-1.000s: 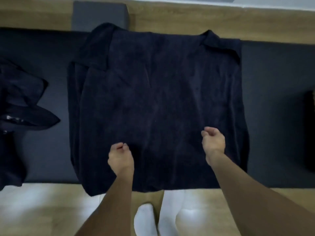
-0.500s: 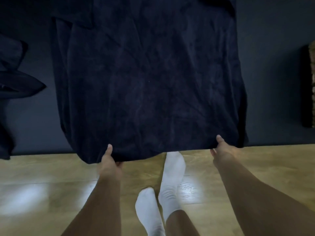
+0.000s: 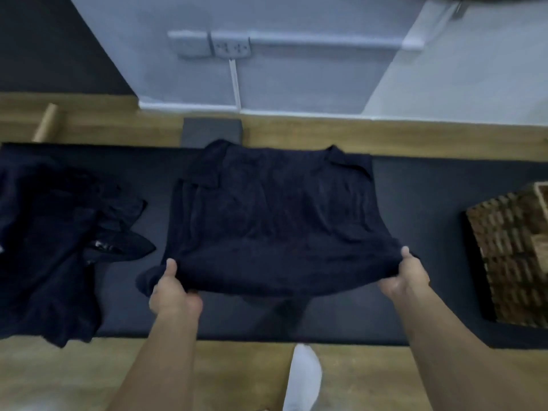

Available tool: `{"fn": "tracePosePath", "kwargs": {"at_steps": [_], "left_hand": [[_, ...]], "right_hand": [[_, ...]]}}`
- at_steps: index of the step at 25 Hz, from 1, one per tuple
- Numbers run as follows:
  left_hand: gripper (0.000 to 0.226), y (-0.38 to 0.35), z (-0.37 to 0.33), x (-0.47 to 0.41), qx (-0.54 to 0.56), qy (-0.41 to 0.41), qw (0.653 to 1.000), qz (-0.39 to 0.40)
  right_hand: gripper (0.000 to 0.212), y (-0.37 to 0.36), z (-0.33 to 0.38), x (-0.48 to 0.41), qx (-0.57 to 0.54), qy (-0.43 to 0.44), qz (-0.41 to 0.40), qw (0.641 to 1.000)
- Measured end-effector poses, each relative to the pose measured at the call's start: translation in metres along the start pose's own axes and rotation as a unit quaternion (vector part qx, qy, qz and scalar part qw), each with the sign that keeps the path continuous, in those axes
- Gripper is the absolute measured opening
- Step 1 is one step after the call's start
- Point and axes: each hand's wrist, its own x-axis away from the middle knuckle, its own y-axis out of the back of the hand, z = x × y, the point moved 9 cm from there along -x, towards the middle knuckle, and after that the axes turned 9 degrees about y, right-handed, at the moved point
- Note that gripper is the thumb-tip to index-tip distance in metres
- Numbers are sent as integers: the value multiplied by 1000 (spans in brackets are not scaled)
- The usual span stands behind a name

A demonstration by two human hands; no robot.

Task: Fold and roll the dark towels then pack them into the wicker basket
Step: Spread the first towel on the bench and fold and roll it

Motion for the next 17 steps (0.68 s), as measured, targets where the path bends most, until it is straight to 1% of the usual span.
{"fn": "tracePosePath", "kwargs": {"at_steps": [1,2,4,7,8,9,11,13,15,17], "left_hand": [[45,-28,-19,22,8,-13,1000,21],[47,-67,-43,53,13,-22,998,59],[47,-145,-93,107,15,-58,990,127],[45,-247,-174,199,29,-132,964,230],[45,-271,-198,231,41,-150,953,258],[44,-287,-220,259,62,-165,944,278],[43,-300,-254,312,118,-186,925,309],[32,-290,-274,353,163,-205,911,320],[20,-260,-279,373,183,-225,913,287],[21,-219,-268,375,168,-242,930,220]], "right_hand": [[48,-28,23,16,-9,12,10,1000],[50,-68,54,37,-21,28,38,999],[49,-143,123,78,-74,68,78,992],[47,-245,223,150,-145,134,164,967],[48,-270,250,170,-168,152,193,955],[49,-284,275,190,-182,167,204,947],[48,-298,313,220,-209,184,224,934],[48,-294,339,251,-226,197,232,925],[54,-271,349,274,-240,208,193,928],[58,-230,342,287,-235,214,110,942]]}}
